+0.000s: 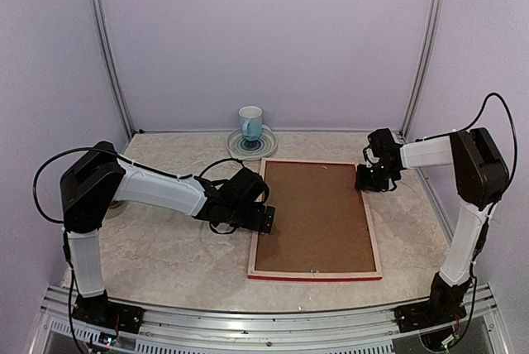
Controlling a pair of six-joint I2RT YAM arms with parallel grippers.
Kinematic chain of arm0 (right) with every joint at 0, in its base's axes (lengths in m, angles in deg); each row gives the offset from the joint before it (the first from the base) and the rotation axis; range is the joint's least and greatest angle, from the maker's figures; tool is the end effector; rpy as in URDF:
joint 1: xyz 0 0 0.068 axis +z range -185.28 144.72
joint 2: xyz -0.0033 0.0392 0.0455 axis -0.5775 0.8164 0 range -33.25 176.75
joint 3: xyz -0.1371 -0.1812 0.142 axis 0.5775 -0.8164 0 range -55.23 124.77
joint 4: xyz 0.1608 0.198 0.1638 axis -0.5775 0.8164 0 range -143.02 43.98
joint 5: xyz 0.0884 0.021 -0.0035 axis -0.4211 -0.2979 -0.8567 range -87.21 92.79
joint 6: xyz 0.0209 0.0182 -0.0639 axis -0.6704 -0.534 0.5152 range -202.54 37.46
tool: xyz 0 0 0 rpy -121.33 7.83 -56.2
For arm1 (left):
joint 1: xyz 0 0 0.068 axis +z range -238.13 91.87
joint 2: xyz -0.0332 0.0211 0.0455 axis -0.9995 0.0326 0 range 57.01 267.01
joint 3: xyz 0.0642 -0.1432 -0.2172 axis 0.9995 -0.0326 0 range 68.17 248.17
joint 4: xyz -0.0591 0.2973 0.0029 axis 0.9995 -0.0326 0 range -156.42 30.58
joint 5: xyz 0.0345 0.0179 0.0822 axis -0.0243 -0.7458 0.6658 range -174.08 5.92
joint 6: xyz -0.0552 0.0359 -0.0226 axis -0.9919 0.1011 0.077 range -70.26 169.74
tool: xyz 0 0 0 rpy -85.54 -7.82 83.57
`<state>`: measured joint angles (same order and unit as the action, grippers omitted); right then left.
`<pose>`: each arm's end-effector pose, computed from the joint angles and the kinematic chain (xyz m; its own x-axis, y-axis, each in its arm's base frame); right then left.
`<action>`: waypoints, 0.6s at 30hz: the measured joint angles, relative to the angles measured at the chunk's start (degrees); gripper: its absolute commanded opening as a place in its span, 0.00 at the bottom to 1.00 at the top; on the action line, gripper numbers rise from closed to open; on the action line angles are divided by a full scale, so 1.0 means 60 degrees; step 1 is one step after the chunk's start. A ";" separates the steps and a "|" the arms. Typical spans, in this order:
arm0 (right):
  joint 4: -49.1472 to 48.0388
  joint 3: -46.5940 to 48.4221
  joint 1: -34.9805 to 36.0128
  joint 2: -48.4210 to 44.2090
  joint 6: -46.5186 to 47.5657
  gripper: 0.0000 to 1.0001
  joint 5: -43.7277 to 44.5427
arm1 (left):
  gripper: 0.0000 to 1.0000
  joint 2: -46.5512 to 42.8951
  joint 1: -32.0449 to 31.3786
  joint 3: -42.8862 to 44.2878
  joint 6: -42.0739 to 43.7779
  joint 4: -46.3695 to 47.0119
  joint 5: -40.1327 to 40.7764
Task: Put the photo into the frame
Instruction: Press the fastener onto the backboard.
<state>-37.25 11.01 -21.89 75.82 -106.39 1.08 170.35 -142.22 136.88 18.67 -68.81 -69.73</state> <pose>0.4134 0.1002 0.0942 -0.8592 0.2110 -0.4660 0.1103 0.9660 0.2339 0.2730 -0.3532 0.0866 -0.7675 0.2074 -0.6066 0.3541 0.9259 -0.1314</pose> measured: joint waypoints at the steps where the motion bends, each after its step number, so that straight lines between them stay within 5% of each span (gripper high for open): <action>1: 0.0000 0.0000 0.0000 0.0000 0.0000 0.32 0.0000 | 0.99 0.0004 0.0000 0.0000 0.0000 0.0000 -0.0004; 18: 0.0175 -0.0007 -0.0004 -0.0310 -0.0040 0.36 0.0080 | 0.99 0.0004 0.0000 -0.0036 0.0000 0.0000 0.0000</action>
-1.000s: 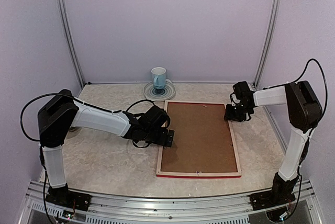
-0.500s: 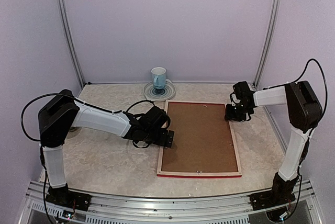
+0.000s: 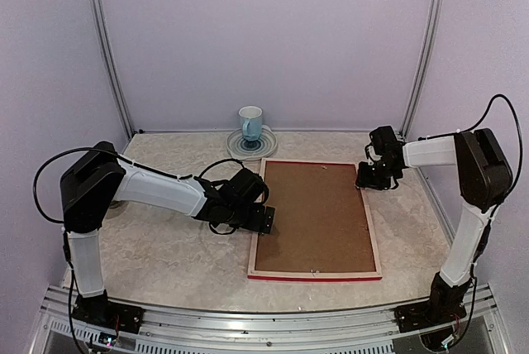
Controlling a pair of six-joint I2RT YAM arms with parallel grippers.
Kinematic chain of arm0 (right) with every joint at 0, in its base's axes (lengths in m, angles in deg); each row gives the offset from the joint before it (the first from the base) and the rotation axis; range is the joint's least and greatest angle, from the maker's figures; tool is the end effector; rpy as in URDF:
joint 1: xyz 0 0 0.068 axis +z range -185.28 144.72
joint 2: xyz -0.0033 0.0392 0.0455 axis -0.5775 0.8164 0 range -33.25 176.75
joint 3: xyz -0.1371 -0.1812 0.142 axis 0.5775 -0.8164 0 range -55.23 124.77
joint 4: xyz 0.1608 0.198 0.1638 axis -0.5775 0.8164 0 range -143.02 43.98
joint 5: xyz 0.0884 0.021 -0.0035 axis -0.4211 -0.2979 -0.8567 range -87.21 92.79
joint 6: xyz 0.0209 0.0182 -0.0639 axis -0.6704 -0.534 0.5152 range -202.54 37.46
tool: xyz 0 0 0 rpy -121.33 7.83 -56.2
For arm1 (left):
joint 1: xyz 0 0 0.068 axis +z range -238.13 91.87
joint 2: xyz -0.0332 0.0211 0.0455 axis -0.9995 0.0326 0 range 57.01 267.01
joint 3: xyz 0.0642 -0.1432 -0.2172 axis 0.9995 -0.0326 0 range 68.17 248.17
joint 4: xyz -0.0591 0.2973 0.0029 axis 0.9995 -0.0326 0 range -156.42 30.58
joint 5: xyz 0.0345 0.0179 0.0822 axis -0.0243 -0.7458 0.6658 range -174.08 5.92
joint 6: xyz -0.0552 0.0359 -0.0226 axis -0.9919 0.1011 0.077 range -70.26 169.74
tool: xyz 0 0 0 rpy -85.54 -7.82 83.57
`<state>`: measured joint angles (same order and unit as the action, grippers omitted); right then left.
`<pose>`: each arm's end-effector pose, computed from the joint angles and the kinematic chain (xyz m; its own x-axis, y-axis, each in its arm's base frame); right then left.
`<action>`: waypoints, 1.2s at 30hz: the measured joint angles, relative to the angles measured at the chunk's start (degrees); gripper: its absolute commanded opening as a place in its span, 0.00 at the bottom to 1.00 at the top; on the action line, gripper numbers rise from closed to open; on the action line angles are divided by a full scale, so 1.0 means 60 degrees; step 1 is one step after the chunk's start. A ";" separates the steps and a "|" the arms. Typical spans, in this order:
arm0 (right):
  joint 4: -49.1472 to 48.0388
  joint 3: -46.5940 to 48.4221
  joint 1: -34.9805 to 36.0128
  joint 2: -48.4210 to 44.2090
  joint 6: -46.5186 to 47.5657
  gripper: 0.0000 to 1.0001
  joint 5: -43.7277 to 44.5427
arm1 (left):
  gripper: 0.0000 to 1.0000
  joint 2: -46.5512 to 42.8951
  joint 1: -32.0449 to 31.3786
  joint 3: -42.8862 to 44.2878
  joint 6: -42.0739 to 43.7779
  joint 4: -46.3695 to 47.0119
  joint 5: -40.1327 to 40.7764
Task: Put the photo into the frame
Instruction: Press the fastener onto the backboard.
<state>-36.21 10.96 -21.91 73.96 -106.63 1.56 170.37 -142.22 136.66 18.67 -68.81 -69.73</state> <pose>0.4118 0.0991 0.1058 -0.8508 0.2173 -0.4785 0.1151 0.9654 0.2339 0.2724 -0.3524 0.0852 -0.7689 0.2094 -0.6041 0.3537 0.9264 -0.1291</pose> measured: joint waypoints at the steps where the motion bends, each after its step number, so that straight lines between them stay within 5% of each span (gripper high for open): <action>1: 0.0000 0.0000 0.0000 -0.0036 0.0000 0.37 0.0004 | 0.99 0.0000 0.0000 0.0000 0.0000 0.0000 -0.0004; 36: -0.0331 -0.0076 0.0000 0.0291 0.0058 0.29 0.0120 | 0.99 0.0004 -0.0004 -0.0015 0.0004 0.0000 -0.0026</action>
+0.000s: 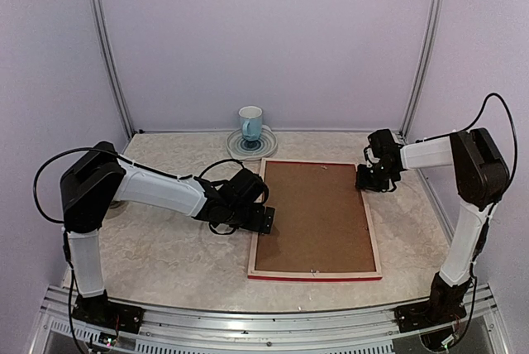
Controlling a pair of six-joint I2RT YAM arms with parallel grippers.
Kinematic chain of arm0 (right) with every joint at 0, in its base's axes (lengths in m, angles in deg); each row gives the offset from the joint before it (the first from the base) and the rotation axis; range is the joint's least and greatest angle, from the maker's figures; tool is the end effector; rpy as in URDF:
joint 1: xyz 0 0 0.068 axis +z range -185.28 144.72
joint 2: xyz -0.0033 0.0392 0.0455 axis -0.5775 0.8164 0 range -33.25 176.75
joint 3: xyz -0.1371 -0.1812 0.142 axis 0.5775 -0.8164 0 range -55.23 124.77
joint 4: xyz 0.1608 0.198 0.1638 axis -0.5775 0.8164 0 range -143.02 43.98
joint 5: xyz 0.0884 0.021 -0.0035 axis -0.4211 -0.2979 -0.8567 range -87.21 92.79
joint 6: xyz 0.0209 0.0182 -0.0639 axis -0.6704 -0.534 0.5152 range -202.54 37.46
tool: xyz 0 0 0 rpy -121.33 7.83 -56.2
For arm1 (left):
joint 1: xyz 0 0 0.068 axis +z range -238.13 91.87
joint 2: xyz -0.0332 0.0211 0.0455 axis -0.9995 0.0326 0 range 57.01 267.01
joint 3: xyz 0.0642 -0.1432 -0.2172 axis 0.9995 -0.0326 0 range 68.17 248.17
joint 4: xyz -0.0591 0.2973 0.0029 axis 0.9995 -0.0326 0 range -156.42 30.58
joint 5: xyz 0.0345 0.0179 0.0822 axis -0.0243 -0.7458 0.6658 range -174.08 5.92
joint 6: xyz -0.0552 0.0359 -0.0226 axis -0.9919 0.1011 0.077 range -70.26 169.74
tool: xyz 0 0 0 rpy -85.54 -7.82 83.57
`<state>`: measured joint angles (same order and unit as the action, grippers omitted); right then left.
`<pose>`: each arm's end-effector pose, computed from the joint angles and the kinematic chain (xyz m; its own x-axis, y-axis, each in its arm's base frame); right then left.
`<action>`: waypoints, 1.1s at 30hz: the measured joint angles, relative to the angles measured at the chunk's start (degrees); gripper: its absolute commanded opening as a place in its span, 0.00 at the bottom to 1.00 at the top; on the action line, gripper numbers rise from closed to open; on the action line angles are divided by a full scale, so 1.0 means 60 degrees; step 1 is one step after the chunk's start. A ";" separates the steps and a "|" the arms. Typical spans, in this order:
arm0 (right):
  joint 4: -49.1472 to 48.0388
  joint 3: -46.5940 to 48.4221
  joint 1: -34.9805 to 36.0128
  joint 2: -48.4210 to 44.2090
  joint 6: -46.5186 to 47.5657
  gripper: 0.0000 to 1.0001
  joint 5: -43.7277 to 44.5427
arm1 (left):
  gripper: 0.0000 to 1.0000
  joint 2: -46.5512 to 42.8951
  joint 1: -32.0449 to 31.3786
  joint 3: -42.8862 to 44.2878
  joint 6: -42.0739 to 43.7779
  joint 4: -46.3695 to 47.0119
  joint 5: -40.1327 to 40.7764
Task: Put the photo into the frame
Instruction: Press the fastener onto the backboard.
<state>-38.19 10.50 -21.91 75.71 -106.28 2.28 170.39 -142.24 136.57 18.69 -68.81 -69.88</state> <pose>0.4132 0.0988 0.0932 -0.8508 0.2117 -0.4811 0.1167 0.9685 0.2199 0.2720 -0.3523 0.0846 -0.7701 0.2114 -0.6018 0.3554 0.9257 -0.1297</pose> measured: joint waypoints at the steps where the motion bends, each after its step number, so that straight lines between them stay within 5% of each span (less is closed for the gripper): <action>1: -0.0080 -0.0051 0.0004 -0.0004 -0.0007 0.29 0.0018 | 0.99 0.0004 0.0000 0.0000 0.0000 0.0000 0.0000; 25: -0.0124 -0.0124 0.0011 -0.0102 0.0058 0.14 0.0277 | 0.99 0.0095 0.0000 0.0000 -0.0004 0.0000 -0.0004; 28: -0.0124 -0.0124 0.0011 -0.0102 0.0062 0.18 0.0270 | 0.99 0.0095 0.0000 0.0000 0.0000 0.0004 -0.0004; 33: -0.0069 -0.0124 0.0004 -0.0102 0.0113 0.41 0.0266 | 0.99 0.0095 0.0000 0.0000 -0.0004 0.0004 -0.0004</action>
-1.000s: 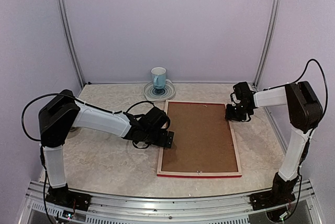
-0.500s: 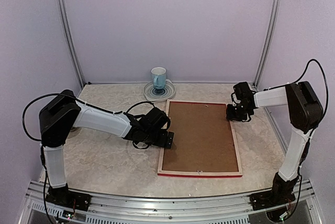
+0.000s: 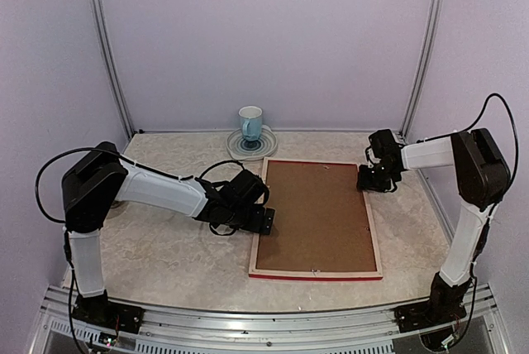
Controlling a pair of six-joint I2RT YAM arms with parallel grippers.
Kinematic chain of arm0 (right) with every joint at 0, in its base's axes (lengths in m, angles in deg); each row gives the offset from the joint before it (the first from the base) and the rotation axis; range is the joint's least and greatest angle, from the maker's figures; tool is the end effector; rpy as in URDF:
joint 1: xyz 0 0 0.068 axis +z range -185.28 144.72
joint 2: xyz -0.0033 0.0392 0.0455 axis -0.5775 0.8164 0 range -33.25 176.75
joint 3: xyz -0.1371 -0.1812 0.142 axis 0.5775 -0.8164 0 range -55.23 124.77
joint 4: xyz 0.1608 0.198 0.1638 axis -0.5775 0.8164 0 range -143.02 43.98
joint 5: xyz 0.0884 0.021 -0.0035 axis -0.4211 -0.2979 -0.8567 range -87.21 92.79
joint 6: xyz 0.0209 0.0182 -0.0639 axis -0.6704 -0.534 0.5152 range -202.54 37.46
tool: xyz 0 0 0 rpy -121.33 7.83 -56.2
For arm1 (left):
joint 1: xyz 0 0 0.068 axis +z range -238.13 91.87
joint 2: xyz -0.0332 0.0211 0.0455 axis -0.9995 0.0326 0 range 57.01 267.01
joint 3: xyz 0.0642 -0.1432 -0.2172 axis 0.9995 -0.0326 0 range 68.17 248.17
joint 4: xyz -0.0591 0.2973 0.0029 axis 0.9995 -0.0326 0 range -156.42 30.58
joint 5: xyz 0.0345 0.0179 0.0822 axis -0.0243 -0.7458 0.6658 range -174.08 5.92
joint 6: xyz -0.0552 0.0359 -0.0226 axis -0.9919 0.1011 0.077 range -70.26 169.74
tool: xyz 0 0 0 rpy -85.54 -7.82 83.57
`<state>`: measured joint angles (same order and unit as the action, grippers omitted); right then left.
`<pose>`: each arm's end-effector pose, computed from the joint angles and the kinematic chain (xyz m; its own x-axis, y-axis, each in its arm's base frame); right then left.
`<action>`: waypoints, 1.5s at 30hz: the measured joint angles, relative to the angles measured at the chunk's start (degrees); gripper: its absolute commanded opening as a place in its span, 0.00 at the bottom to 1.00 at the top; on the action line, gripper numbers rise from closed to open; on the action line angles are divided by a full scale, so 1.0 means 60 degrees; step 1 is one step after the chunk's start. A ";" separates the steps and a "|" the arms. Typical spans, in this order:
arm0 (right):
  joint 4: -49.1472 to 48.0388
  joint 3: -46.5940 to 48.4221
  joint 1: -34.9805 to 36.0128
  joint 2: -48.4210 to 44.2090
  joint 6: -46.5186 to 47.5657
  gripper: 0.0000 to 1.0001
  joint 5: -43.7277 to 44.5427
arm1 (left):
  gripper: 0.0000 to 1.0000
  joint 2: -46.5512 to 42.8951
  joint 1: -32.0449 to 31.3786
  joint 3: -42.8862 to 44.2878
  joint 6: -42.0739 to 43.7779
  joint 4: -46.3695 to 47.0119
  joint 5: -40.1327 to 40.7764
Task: Put the photo into the frame
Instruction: Press the fastener onto the backboard.
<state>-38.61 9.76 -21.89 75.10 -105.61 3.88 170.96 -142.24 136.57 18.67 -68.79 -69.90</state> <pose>0.4112 0.0968 0.0939 -0.8440 0.2019 -0.4968 0.1187 0.9738 0.1942 0.2718 -0.3521 0.0804 -0.7737 0.2158 -0.5956 0.3546 0.9267 -0.1249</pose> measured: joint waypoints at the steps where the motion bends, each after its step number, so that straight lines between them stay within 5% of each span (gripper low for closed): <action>1: 0.0026 0.0004 -0.0004 -0.0011 -0.0058 0.41 0.0004 | 0.99 0.0000 0.0000 0.0000 0.0000 0.0000 0.0000; 8: 0.0503 0.0142 -0.0011 -0.0062 0.0127 0.40 -0.0102 | 0.99 0.0000 0.0000 0.0000 0.0000 0.0007 -0.0004; 23: 0.0616 0.0178 -0.0011 -0.0058 0.0193 0.17 0.0007 | 0.99 0.0000 0.0000 -0.0004 -0.0004 0.0018 -0.0004; 28: 0.0612 0.0178 -0.0011 -0.0058 0.0168 0.17 0.0025 | 0.99 0.0004 0.0000 -0.0018 -0.0004 0.0055 -0.0004; 33: 0.0594 0.0178 -0.0011 -0.0058 0.0164 0.36 0.0066 | 0.99 0.0004 0.0000 -0.0018 -0.0004 0.0058 -0.0004; 45: 0.0597 0.0178 -0.0011 -0.0055 0.0200 0.32 0.0095 | 0.99 0.0004 0.0000 -0.0018 -0.0004 0.0058 -0.0007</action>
<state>-35.02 10.83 -21.96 74.77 -104.41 4.44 170.98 -142.24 136.46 18.64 -68.44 -69.95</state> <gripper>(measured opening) 0.342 0.989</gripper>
